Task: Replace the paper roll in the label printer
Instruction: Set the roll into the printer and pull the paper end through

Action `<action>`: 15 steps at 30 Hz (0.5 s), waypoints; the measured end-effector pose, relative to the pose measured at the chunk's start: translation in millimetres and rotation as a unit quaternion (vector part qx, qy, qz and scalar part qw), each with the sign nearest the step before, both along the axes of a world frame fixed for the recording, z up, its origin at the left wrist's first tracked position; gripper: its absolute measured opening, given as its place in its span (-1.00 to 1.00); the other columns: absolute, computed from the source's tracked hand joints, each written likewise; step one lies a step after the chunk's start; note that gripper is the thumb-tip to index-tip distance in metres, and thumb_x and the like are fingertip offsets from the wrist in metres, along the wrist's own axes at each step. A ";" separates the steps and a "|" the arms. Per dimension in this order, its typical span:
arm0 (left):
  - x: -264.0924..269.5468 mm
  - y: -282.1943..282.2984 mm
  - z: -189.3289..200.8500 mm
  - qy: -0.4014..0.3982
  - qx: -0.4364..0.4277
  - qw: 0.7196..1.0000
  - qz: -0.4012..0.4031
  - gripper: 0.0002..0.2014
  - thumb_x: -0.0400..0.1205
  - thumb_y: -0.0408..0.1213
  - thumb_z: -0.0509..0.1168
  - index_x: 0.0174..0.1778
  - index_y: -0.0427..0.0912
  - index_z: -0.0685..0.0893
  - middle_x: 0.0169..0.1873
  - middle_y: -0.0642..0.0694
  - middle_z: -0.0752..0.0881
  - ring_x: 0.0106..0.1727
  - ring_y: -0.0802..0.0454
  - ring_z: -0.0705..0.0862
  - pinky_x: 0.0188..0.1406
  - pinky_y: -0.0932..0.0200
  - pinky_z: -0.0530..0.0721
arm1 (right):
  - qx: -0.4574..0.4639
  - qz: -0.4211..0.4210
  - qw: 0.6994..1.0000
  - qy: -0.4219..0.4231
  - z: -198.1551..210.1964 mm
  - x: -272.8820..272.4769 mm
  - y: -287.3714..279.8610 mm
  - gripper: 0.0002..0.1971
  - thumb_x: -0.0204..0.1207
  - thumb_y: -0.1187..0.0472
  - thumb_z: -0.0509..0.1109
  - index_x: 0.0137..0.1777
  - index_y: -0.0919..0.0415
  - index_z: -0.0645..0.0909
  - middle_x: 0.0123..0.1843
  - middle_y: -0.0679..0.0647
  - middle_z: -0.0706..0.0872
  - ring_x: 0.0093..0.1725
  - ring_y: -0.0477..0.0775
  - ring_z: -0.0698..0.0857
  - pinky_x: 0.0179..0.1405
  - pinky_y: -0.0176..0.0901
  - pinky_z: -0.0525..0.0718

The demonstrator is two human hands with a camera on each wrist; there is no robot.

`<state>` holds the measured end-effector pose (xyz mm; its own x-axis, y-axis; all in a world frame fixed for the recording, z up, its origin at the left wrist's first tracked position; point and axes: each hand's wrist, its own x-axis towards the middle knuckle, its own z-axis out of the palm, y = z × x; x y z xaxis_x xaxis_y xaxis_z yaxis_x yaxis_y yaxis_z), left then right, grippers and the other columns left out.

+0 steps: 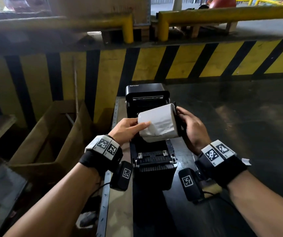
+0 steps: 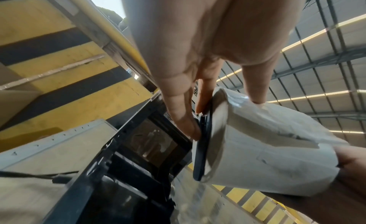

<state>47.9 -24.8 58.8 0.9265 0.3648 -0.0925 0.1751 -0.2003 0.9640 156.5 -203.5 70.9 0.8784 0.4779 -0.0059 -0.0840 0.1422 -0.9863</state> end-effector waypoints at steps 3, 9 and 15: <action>1.7 13.3 6.9 -0.011 0.009 1.000 -0.003 -0.47 0.31 0.22 0.47 0.07 -0.06 0.78 0.07 -0.11 0.83 0.16 -0.10 0.77 0.35 -0.19 0.62 | 0.000 0.004 1.000 -0.023 -2.2 6.3 11.0 -0.73 0.44 -0.01 0.36 0.08 0.07 0.65 0.09 0.10 0.75 0.14 0.11 0.69 0.30 0.20 0.60; 7.4 32.1 6.6 0.003 0.059 0.998 -0.008 -0.79 0.44 -0.15 0.47 -0.01 0.08 0.73 0.01 -0.07 0.82 0.09 0.00 0.77 0.34 -0.05 0.65 | -0.016 0.015 0.997 -0.069 -15.0 22.3 24.7 -0.90 0.48 0.12 0.41 -0.09 0.11 0.64 -0.03 0.08 0.76 0.01 0.09 0.70 0.18 0.35 0.66; 11.6 37.6 -8.5 -0.013 0.037 0.998 0.044 -0.65 0.40 -0.23 0.51 0.12 -0.14 0.74 0.04 -0.22 0.81 0.12 -0.13 0.77 0.29 -0.11 0.68 | -0.041 0.025 0.992 -0.115 -15.6 42.3 40.1 -0.94 0.44 0.25 0.45 -0.23 0.11 0.64 -0.23 -0.02 0.72 -0.30 -0.32 0.68 -0.14 -0.31 0.68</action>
<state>59.6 12.8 50.3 0.8918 0.4507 -0.0388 0.1709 -0.2562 0.9514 198.8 -163.4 55.3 0.8359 0.5277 0.1508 0.1388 0.0627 -0.9883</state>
